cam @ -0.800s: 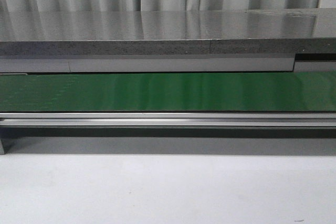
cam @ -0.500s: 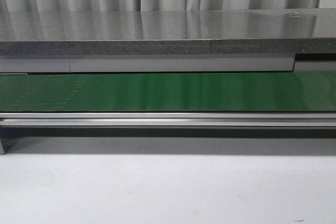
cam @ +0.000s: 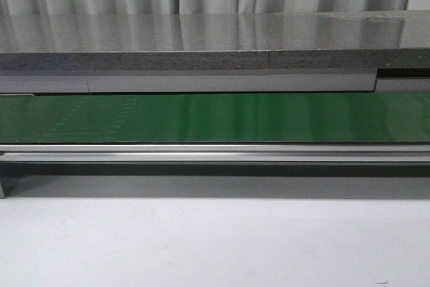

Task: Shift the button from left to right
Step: 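Move the left gripper toward the yellow-capped push button in the blue tray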

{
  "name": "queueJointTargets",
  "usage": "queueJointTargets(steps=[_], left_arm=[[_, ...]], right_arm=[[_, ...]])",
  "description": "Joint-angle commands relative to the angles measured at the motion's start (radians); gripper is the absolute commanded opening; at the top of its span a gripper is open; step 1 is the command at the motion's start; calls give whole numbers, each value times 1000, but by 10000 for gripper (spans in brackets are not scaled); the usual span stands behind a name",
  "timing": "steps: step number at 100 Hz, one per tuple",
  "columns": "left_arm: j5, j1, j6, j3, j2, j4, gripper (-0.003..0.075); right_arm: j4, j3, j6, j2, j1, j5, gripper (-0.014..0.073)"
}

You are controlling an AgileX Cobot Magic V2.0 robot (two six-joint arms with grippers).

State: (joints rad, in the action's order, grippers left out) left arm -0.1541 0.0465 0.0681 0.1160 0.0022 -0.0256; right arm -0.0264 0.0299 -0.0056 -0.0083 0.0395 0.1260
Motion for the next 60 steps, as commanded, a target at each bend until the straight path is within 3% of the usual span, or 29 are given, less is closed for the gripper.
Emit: queueJointTargets(steps=[1,32,60], left_arm=[[21,9,-8,116,48,-12,5],[-446,9,-8,493,316,56,5],[-742,9,-8,718,553,38,5]], right_arm=[[-7,0,-2,-17,1,-83,-68],[-7,0,-2,-17,1,-83,-68],[-7,0,-2,-17,1,-83,-68]])
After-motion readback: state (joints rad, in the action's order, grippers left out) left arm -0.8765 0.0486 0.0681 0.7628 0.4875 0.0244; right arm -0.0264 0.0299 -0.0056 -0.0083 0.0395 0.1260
